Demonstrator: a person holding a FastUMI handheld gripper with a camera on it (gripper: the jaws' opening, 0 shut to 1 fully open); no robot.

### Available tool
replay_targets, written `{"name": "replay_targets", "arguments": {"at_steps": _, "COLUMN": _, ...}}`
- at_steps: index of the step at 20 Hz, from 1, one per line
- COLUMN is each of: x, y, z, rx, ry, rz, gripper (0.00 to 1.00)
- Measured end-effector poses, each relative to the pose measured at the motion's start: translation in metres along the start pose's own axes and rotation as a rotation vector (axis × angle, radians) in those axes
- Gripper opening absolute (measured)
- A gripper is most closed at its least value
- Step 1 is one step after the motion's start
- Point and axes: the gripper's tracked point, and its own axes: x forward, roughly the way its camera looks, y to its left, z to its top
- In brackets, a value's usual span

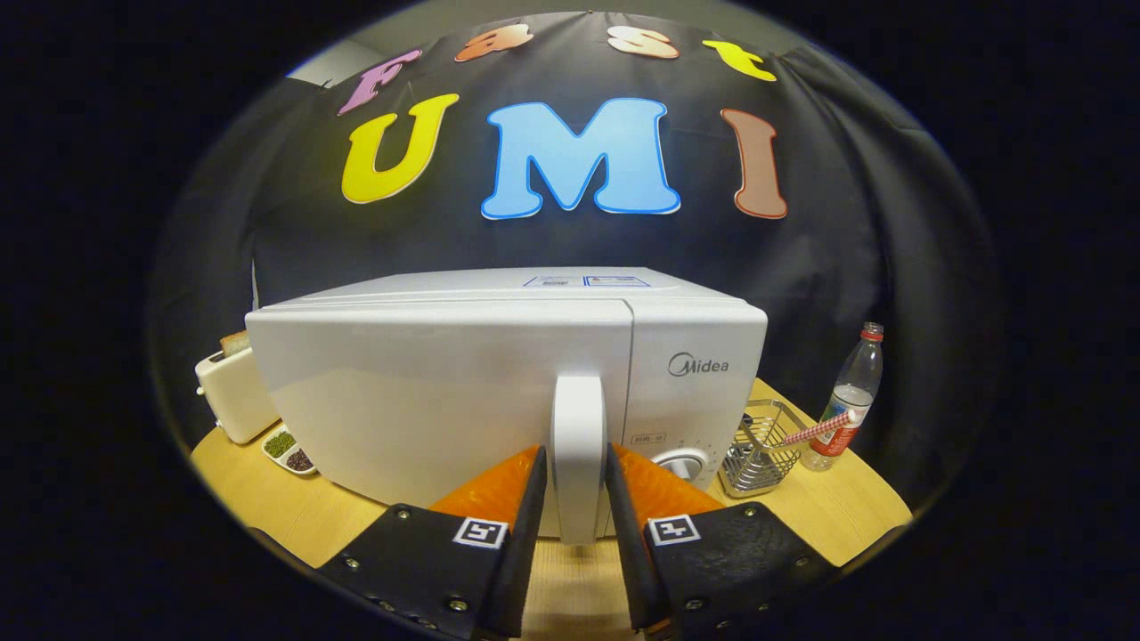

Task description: Open the microwave, put the food inside, and close the microwave door.

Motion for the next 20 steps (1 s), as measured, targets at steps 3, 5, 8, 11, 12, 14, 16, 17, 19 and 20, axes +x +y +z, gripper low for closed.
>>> {"name": "replay_targets", "arguments": {"at_steps": 3, "x": 0.0, "y": -0.004, "z": -0.001, "rx": -0.008, "ry": 0.015, "rz": -0.034, "gripper": 0.28}}
{"name": "replay_targets", "arguments": {"at_steps": 5, "x": 0.009, "y": -0.006, "z": -0.003, "rx": -0.019, "ry": 0.027, "rz": -0.062, "gripper": 0.16}}
{"name": "replay_targets", "arguments": {"at_steps": 8, "x": -0.005, "y": -0.003, "z": -0.003, "rx": 0.011, "ry": 0.061, "rz": -0.063, "gripper": 0.11}}
{"name": "replay_targets", "arguments": {"at_steps": 11, "x": -0.008, "y": -0.003, "z": -0.003, "rx": 0.019, "ry": 0.086, "rz": -0.041, "gripper": 0.11}}
{"name": "replay_targets", "arguments": {"at_steps": 12, "x": -0.016, "y": -0.001, "z": -0.007, "rx": 0.015, "ry": 0.097, "rz": -0.047, "gripper": 0.11}}
{"name": "replay_targets", "arguments": {"at_steps": 14, "x": -0.037, "y": 0.005, "z": -0.008, "rx": -0.037, "ry": 0.065, "rz": -0.049, "gripper": 0.11}}
{"name": "replay_targets", "arguments": {"at_steps": 16, "x": -0.052, "y": 0.01, "z": -0.015, "rx": -0.044, "ry": 0.073, "rz": -0.04, "gripper": 0.11}}
{"name": "replay_targets", "arguments": {"at_steps": 17, "x": -0.058, "y": 0.013, "z": -0.017, "rx": -0.032, "ry": 0.081, "rz": -0.036, "gripper": 0.11}}
{"name": "replay_targets", "arguments": {"at_steps": 19, "x": -0.07, "y": 0.017, "z": -0.02, "rx": -0.019, "ry": 0.093, "rz": -0.03, "gripper": 0.11}}
{"name": "replay_targets", "arguments": {"at_steps": 20, "x": -0.077, "y": 0.02, "z": -0.022, "rx": -0.018, "ry": 0.095, "rz": -0.027, "gripper": 0.11}}
